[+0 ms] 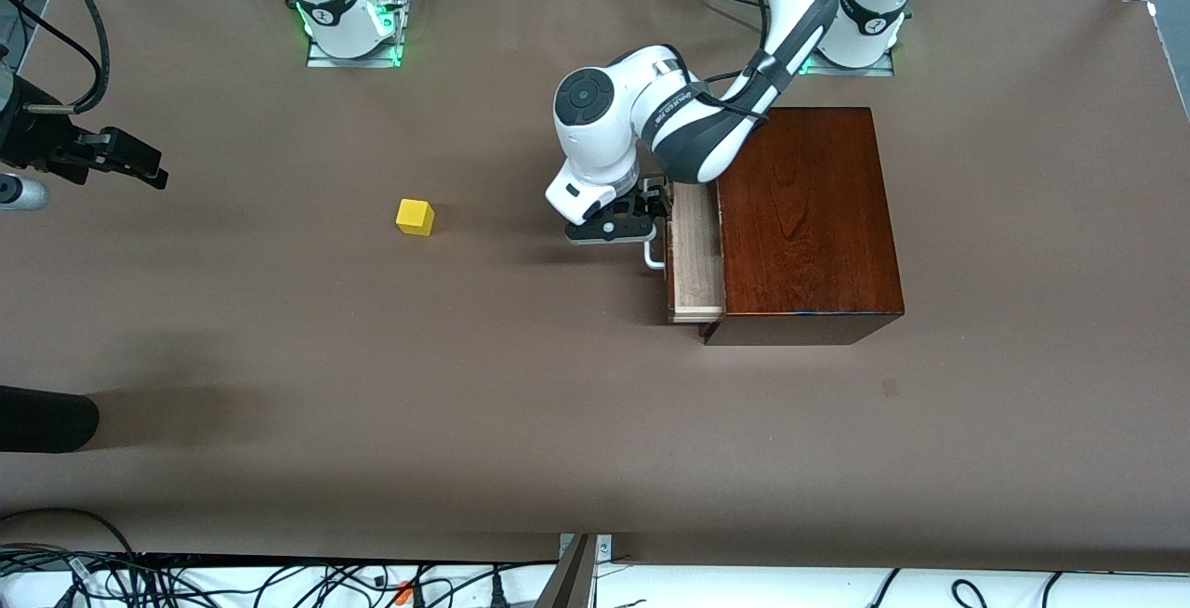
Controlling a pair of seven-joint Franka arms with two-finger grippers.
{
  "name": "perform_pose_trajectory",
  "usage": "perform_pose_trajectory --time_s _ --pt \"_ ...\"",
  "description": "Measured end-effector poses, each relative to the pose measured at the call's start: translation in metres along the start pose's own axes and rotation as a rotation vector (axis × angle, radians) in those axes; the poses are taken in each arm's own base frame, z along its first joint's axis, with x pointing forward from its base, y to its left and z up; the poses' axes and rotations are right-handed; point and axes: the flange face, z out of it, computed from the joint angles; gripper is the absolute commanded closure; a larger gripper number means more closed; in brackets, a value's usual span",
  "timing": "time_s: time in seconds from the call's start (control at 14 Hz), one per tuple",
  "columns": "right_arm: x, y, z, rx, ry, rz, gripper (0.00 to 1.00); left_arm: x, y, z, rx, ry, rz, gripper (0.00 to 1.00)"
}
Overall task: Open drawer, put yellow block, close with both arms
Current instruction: 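Pull the drawer open by its handle with the left gripper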
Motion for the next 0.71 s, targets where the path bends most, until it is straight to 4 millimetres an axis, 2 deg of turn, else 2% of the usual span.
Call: perform_pose_trajectory --time_s 0.36,0.71 --pt "0.0 0.0 0.0 0.0 -0.001 0.0 0.0 0.002 0.004 -0.005 -0.021 0.005 -0.004 0.0" --pt "0.0 0.0 0.0 0.0 -0.001 0.0 0.0 0.005 0.007 -0.032 -0.004 -0.003 -0.01 0.0"
